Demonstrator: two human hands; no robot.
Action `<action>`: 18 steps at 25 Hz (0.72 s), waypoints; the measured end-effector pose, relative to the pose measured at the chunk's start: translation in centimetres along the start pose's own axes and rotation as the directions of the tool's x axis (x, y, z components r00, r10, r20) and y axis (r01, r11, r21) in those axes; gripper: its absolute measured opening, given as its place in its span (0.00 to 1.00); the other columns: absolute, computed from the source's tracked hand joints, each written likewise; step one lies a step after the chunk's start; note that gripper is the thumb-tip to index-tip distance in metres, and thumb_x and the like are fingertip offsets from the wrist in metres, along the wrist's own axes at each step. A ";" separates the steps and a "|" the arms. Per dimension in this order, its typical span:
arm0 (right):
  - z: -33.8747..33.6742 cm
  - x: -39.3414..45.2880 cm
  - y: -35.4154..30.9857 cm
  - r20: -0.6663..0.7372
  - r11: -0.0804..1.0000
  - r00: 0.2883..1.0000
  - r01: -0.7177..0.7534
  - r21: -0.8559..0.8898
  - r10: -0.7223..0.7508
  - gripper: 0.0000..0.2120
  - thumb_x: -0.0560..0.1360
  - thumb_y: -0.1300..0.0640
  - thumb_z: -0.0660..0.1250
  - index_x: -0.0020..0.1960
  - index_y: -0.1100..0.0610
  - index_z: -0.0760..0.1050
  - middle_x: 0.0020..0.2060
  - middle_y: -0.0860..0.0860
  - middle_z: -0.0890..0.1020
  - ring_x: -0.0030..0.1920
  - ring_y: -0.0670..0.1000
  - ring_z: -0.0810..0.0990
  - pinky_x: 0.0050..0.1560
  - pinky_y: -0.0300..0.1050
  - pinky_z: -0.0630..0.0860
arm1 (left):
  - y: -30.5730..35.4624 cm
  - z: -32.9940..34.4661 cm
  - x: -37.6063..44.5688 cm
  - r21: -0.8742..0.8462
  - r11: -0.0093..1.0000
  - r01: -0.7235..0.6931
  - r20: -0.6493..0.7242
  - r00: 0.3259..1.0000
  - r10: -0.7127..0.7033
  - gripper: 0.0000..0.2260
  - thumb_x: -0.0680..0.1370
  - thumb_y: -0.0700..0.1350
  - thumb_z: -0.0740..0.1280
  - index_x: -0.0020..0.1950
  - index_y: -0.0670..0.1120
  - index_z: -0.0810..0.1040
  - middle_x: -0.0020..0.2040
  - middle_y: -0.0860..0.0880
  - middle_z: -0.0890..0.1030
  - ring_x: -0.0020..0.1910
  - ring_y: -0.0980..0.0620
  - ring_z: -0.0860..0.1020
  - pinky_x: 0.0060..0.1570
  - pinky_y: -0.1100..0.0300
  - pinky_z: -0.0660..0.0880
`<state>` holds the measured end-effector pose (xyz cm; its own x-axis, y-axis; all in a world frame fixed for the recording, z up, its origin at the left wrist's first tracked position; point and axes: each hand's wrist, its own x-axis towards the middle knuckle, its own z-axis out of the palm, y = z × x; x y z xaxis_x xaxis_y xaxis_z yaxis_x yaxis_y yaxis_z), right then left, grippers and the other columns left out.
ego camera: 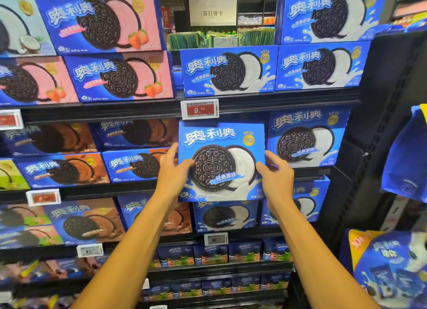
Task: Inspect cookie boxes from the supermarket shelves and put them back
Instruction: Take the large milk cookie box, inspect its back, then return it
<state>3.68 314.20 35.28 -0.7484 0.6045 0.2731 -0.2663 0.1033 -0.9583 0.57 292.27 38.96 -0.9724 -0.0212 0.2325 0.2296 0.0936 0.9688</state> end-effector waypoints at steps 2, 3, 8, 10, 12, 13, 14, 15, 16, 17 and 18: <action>-0.6 -1.2 0.4 -0.019 0.995 0.999 -0.049 0.088 0.051 0.19 0.76 0.68 0.69 0.65 0.56 0.79 0.51 0.44 0.82 0.44 0.38 0.81 0.43 0.32 0.76 | -0.8 -0.8 -1.0 -0.010 1.000 -0.004 0.007 1.000 0.004 0.23 0.77 0.36 0.67 0.70 0.54 0.72 0.69 0.44 0.70 0.62 0.49 0.77 0.65 0.48 0.73; -0.9 -2.0 0.5 -0.019 0.988 0.996 -0.082 0.131 0.085 0.18 0.76 0.69 0.69 0.63 0.54 0.79 0.48 0.41 0.82 0.42 0.35 0.82 0.40 0.30 0.77 | -1.4 -1.3 -1.7 -0.023 1.000 -0.004 0.013 1.000 0.004 0.24 0.78 0.35 0.66 0.71 0.54 0.72 0.69 0.44 0.70 0.62 0.48 0.77 0.63 0.47 0.75; -0.9 -6.9 1.2 0.010 0.972 0.986 -0.166 0.167 0.167 0.14 0.76 0.69 0.69 0.54 0.51 0.80 0.51 0.47 0.85 0.46 0.38 0.84 0.39 0.30 0.78 | -3.5 -4.5 -5.6 -0.129 0.992 0.000 -0.028 1.000 -0.004 0.24 0.80 0.34 0.65 0.73 0.53 0.70 0.70 0.46 0.69 0.66 0.45 0.74 0.62 0.44 0.75; -0.3 -9.1 0.8 0.019 0.964 0.981 -0.192 0.184 0.192 0.16 0.77 0.66 0.70 0.62 0.54 0.79 0.54 0.49 0.85 0.51 0.45 0.84 0.40 0.33 0.80 | -4.0 -6.3 -6.9 -0.181 0.984 0.006 -0.045 0.999 -0.015 0.24 0.80 0.33 0.65 0.72 0.53 0.71 0.69 0.45 0.70 0.65 0.44 0.75 0.62 0.44 0.76; 0.6 -11.7 0.6 0.041 0.967 0.984 -0.178 0.182 0.173 0.17 0.77 0.65 0.70 0.64 0.53 0.79 0.47 0.43 0.87 0.45 0.43 0.85 0.37 0.34 0.80 | -4.6 -8.5 -8.2 -0.217 0.976 0.002 -0.059 0.998 -0.015 0.24 0.79 0.32 0.65 0.69 0.55 0.72 0.67 0.45 0.74 0.61 0.46 0.78 0.58 0.45 0.78; 1.1 -13.0 0.4 0.054 0.970 0.986 -0.164 0.177 0.157 0.17 0.78 0.64 0.69 0.64 0.51 0.79 0.42 0.40 0.87 0.41 0.41 0.85 0.37 0.35 0.80 | -4.9 -9.7 -8.8 -0.248 0.969 0.003 -0.072 0.997 -0.022 0.24 0.79 0.31 0.65 0.68 0.55 0.72 0.62 0.47 0.78 0.55 0.49 0.81 0.53 0.48 0.80; 1.5 -14.3 0.4 0.073 0.973 0.987 -0.152 0.176 0.141 0.17 0.78 0.64 0.69 0.63 0.48 0.79 0.41 0.39 0.87 0.41 0.41 0.85 0.37 0.35 0.80 | -5.1 -10.8 -9.3 -0.291 0.956 0.014 -0.082 0.996 -0.040 0.23 0.79 0.30 0.64 0.67 0.54 0.71 0.56 0.51 0.82 0.48 0.53 0.83 0.46 0.54 0.81; 1.9 -15.6 0.2 0.097 0.972 0.987 -0.144 0.186 0.128 0.17 0.79 0.63 0.68 0.62 0.45 0.79 0.43 0.38 0.87 0.43 0.41 0.85 0.38 0.36 0.81 | -5.4 -11.8 -9.8 -0.327 0.944 0.033 -0.084 0.994 -0.064 0.22 0.79 0.30 0.64 0.67 0.51 0.71 0.48 0.55 0.84 0.42 0.57 0.84 0.40 0.59 0.81; 2.3 -16.7 0.0 0.126 0.971 0.985 -0.141 0.194 0.118 0.17 0.79 0.63 0.67 0.61 0.42 0.79 0.47 0.38 0.86 0.46 0.41 0.85 0.40 0.37 0.81 | -5.7 -12.8 -10.3 -0.352 0.935 0.052 -0.079 0.993 -0.084 0.20 0.79 0.30 0.63 0.67 0.48 0.71 0.43 0.57 0.86 0.39 0.58 0.84 0.37 0.63 0.80; 2.4 -17.6 -0.2 0.161 0.972 0.981 -0.136 0.194 0.105 0.18 0.80 0.62 0.67 0.61 0.40 0.78 0.51 0.37 0.86 0.50 0.41 0.85 0.42 0.36 0.81 | -5.9 -13.6 -10.8 -0.375 0.924 0.068 -0.073 0.992 -0.102 0.18 0.79 0.30 0.63 0.66 0.45 0.71 0.40 0.57 0.86 0.37 0.59 0.84 0.36 0.65 0.79; 2.5 -18.4 -0.3 0.196 0.975 0.976 -0.127 0.184 0.090 0.18 0.81 0.61 0.66 0.61 0.39 0.77 0.54 0.36 0.85 0.53 0.41 0.84 0.44 0.35 0.81 | -6.1 -14.4 -11.3 -0.409 0.909 0.082 -0.066 0.991 -0.120 0.17 0.79 0.30 0.63 0.66 0.43 0.72 0.40 0.57 0.86 0.36 0.59 0.84 0.35 0.65 0.79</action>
<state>16.02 301.08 30.76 -0.8738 0.4449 0.1965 -0.2763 -0.1216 -0.9533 10.73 277.64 31.66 -0.9879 -0.0984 0.1200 0.1458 -0.3242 0.9347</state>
